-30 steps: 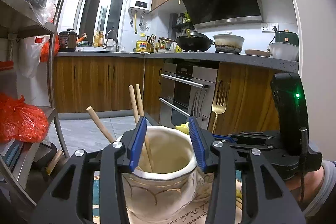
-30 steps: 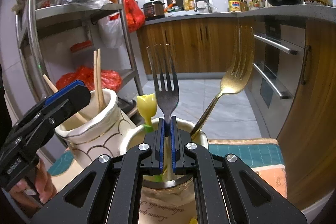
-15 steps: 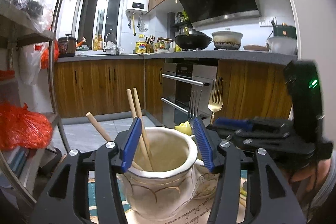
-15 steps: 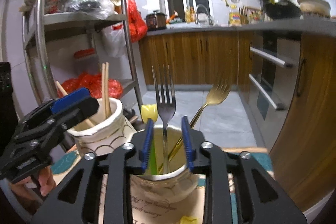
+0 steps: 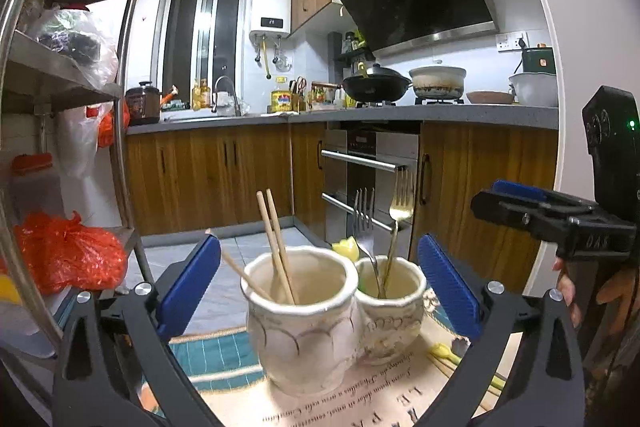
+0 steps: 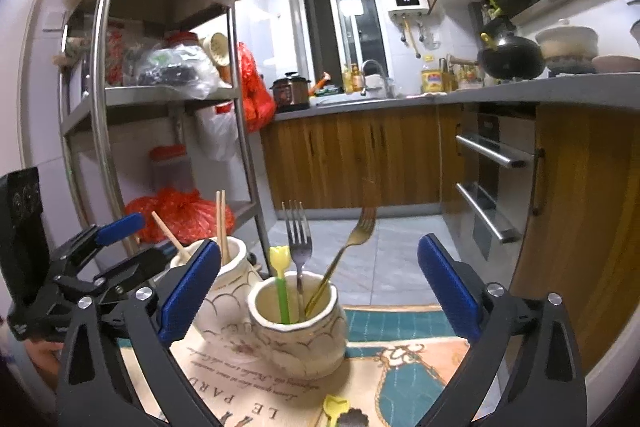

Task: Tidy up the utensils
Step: 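Withdraw both open tools back toward the remaining utensils on the cloth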

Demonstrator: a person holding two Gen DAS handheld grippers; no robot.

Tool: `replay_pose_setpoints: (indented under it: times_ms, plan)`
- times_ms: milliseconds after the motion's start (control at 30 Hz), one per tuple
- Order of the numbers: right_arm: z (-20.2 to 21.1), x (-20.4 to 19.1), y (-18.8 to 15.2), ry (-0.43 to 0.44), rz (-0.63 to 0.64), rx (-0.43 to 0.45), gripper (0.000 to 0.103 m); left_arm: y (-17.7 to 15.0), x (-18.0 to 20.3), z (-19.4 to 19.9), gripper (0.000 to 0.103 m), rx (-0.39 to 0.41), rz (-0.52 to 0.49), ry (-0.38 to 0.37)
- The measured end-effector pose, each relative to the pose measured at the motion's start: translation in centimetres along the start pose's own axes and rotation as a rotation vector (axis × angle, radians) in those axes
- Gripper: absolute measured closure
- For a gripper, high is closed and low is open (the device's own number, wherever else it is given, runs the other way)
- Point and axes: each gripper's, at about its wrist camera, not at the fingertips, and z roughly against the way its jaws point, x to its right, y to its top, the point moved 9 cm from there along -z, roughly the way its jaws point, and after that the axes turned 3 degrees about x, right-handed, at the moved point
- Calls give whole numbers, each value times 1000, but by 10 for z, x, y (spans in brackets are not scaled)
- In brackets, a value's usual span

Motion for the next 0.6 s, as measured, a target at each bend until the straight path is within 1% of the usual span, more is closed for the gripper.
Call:
replay_pose_setpoints:
  times_ms: [167,267,367,600]
  plan:
    - [12,2,-9,-31,5,-20,5,-9,3,14,5,-27,2,12]
    - [17,5,-24,-42,5,-64,5,-19,4,23,5,-47,-2,16]
    - [21,8,-35,-49,1,-97,5,-30,7,28,5,-85,16,8]
    - [33,17,-59,-104,21,-175,5,-53,18,40,5,-151,33,5]
